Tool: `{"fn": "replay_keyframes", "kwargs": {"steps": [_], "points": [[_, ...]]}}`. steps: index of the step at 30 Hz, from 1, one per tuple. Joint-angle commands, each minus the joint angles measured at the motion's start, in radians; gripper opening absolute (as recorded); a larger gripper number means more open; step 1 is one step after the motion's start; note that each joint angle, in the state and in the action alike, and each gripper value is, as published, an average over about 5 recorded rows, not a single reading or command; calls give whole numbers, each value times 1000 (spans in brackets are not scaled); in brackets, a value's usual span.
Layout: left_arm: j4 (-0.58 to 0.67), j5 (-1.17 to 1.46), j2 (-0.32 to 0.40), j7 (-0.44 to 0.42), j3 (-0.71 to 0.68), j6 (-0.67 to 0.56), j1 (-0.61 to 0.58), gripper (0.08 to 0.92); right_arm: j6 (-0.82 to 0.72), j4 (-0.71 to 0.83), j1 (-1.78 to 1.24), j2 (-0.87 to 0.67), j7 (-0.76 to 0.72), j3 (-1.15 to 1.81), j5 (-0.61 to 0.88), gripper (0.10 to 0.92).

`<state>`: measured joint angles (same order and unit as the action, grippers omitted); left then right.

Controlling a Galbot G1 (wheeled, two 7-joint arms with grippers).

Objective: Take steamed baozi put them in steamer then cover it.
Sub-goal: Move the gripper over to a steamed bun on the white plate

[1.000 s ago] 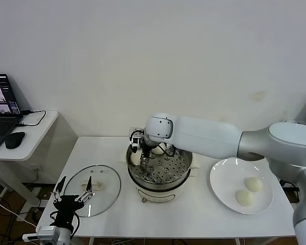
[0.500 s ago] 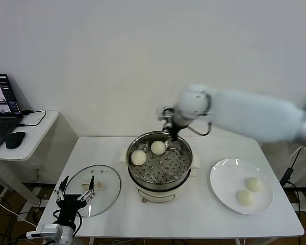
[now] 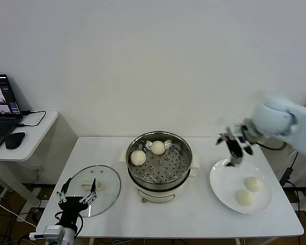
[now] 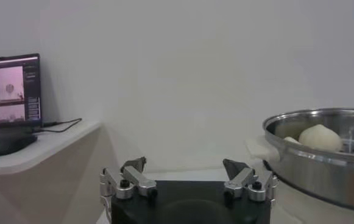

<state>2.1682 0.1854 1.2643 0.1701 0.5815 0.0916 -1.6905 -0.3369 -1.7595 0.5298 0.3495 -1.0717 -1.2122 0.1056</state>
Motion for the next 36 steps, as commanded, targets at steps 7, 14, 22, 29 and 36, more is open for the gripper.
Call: {"fn": "replay_keyframes", "kwargs": {"steps": [7,14,22,29,36], "points": [[-3,-17,14,0,-1,-3,-16,823,150,58,-670,-186,28,438,-287,823],[-4,-23,23,0,5,-2,-24,823,141,127,-749,-86,79,474,-316,823],[-6,-27,29,0,12,0,-25,823,144,224,-773,17,111,487,-314,823],[-15,-27,30,-1,15,-1,-24,823,136,252,-785,46,109,490,-320,823],[-24,-28,33,-1,8,-2,-20,823,132,266,-801,52,107,496,-324,822]]}}
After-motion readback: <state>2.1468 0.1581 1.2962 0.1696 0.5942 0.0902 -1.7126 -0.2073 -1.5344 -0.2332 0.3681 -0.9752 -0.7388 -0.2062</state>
